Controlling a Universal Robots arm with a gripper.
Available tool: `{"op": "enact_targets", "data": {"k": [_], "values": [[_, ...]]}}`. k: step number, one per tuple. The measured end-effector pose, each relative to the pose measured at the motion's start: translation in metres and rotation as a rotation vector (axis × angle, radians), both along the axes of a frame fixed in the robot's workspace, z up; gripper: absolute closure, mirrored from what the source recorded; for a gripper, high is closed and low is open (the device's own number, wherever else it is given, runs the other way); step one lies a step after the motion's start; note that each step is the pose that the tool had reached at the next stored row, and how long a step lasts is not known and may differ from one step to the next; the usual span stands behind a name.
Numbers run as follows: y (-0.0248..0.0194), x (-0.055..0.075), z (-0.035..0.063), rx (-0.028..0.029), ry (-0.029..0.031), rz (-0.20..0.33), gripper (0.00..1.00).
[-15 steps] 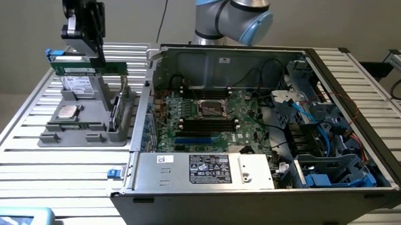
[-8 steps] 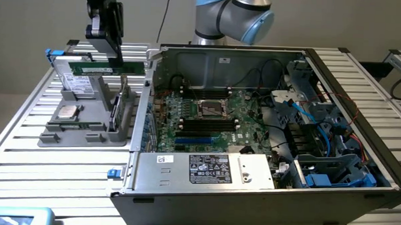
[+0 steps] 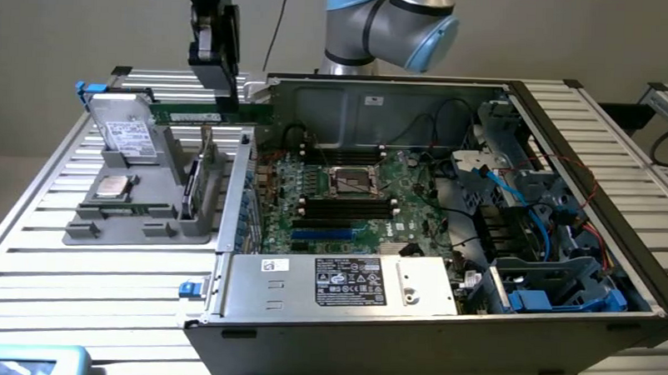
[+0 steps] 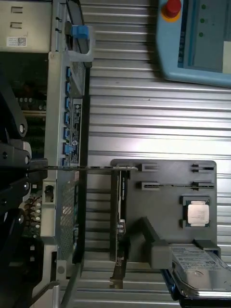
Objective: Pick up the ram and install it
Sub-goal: 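Pick up the ram and move it above insertion slot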
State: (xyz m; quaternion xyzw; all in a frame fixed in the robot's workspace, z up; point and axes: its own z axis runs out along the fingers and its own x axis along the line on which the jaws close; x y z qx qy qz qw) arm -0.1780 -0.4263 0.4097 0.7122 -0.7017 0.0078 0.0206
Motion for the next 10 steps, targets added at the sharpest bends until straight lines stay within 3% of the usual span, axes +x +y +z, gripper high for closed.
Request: {"op": "enact_targets", "data": {"k": [10], "values": [[0.0,0.046,0.0,0.0,0.0,0.0,0.88]]}}
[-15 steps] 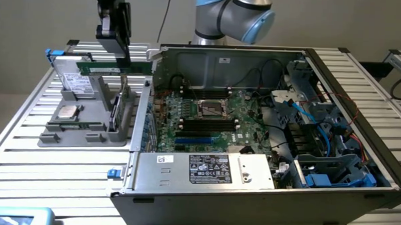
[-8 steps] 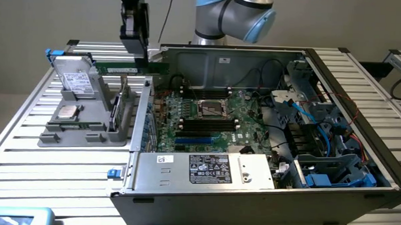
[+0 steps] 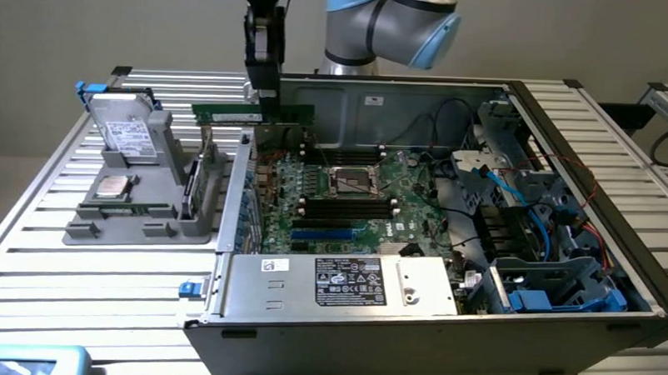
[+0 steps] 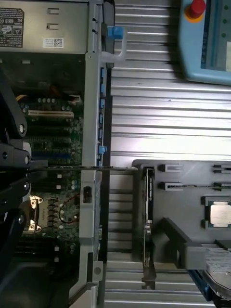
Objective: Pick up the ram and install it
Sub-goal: 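Pick up the ram and move it above insertion slot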
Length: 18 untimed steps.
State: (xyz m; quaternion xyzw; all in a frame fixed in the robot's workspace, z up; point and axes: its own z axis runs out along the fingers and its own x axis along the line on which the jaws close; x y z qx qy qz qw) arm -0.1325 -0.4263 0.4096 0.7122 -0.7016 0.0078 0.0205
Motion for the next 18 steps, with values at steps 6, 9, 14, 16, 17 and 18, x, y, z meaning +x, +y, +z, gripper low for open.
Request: {"op": "enact_targets", "data": {"k": [6,9,14,16,17,18], "values": [[0.0,0.027,0.0,0.0,0.0004,0.0,0.88],[0.0,0.041,0.0,0.0,0.0004,0.0,0.88],[0.0001,0.064,-0.0001,0.0,0.0005,0.0,0.88],[0.0002,0.073,-0.0003,0.0,0.0005,0.0,0.88],[0.0002,0.077,-0.0005,0.0001,0.0005,0.0,0.88],[0.0003,0.082,-0.0007,0.0001,0.0004,0.0,0.88]]}}
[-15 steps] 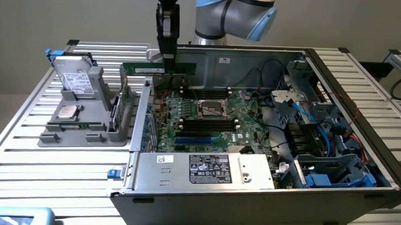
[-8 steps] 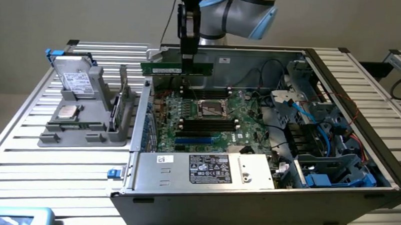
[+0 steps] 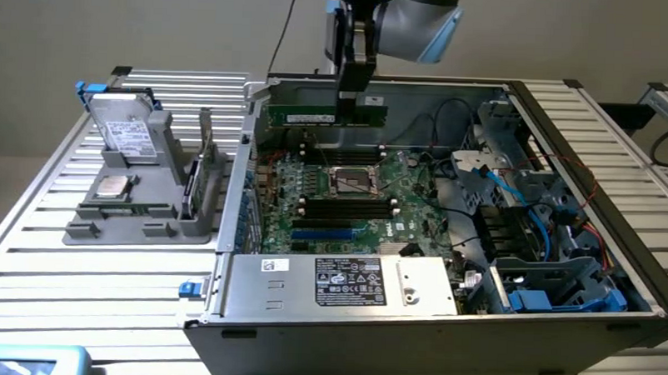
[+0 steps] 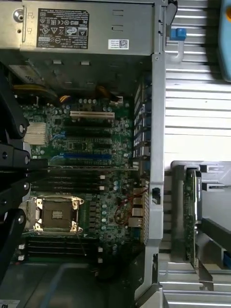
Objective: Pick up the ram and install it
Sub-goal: 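Pick up the ram and move it above insertion slot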
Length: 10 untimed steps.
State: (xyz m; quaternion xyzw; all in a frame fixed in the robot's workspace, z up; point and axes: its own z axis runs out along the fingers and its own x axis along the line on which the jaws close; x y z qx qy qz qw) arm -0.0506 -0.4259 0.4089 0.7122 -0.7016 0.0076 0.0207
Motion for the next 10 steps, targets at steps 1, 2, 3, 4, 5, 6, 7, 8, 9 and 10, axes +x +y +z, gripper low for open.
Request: {"op": "enact_targets", "data": {"k": [1,2,3,4,5,6,7,8,9,10], "values": [[0.0001,0.005,-0.0002,-0.0001,0.0001,0.0,0.88],[0.0004,0.009,-0.0005,0.0,0.0,0.0,0.88],[0.001,0.013,-0.0007,-0.0001,0.0,0.0,0.88],[0.0018,0.016,-0.0011,-0.0001,0.0,0.0,0.88],[0.0031,0.018,-0.0015,-0.0001,0.0,0.0,0.88],[0.0047,0.019,-0.002,-0.0001,0.0,0.0,0.88],[0.0065,0.021,-0.0024,-0.0001,0.0,0.0,0.88],[0.0079,0.022,-0.0029,-0.0001,0.0,0.0,0.88],[0.0092,0.022,-0.0033,0.0001,0.0,0.0,0.88],[0.0104,0.023,-0.0037,0.0003,0.0001,0.0,0.88]]}}
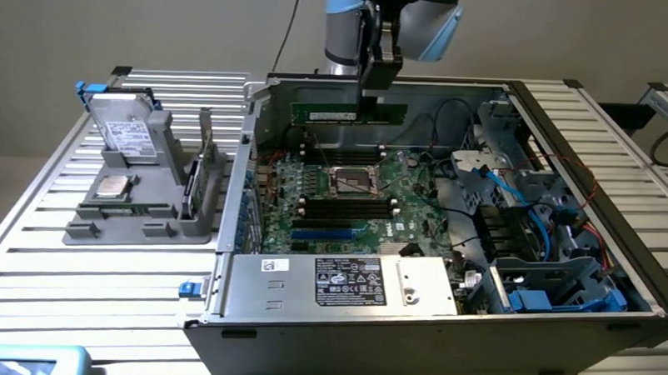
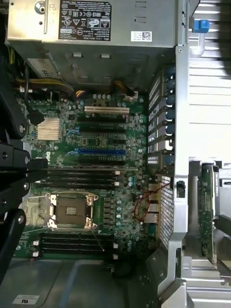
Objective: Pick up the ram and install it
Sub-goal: 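Pick up the ram and move it above insertion slot, then insert the ram into the slot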
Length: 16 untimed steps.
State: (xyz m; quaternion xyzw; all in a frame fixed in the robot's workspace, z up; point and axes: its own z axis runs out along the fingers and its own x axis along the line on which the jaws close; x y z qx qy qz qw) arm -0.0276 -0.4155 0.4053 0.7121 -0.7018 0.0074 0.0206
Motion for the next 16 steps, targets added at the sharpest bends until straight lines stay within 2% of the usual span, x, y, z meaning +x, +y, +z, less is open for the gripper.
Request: {"op": "enact_targets", "data": {"k": [5,7,9,12,13,14,16], "values": [[0.0097,0.001,-0.0019,0.0018,-0.0002,0.0,0.88],[0.0121,0.001,-0.0025,0.0053,-0.0001,0.0,0.88],[0.0131,0.002,-0.003,0.0144,-0.0001,-0.001,0.88],[0.0133,0.003,-0.0044,0.0367,-0.0001,-0.006,0.88],[0.0133,0.003,-0.0049,0.0425,-0.0002,-0.008,0.88],[0.0134,0.003,-0.0055,0.0458,-0.0003,-0.01,0.88],[0.0136,0.004,-0.0067,0.0481,-0.0003,-0.014,0.88]]}}
